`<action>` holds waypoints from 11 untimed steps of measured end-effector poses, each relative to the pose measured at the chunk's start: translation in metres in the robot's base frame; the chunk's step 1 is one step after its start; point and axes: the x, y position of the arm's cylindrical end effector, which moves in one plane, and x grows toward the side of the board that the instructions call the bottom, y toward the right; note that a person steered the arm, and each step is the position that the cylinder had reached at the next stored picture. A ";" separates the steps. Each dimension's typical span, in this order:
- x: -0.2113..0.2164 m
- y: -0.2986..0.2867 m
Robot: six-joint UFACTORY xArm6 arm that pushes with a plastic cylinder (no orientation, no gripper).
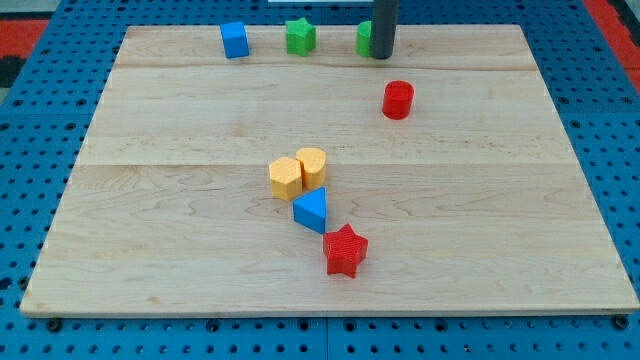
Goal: Move the red circle to the bottom right of the green star
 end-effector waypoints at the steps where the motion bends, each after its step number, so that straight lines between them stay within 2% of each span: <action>1: 0.044 0.060; 2: 0.090 0.059; 3: 0.087 -0.001; 4: 0.106 0.010; 5: 0.128 -0.018; 6: 0.085 -0.053; 7: 0.063 -0.059; 8: 0.052 -0.015; 9: 0.018 -0.012; 10: 0.026 -0.039; 11: 0.036 -0.027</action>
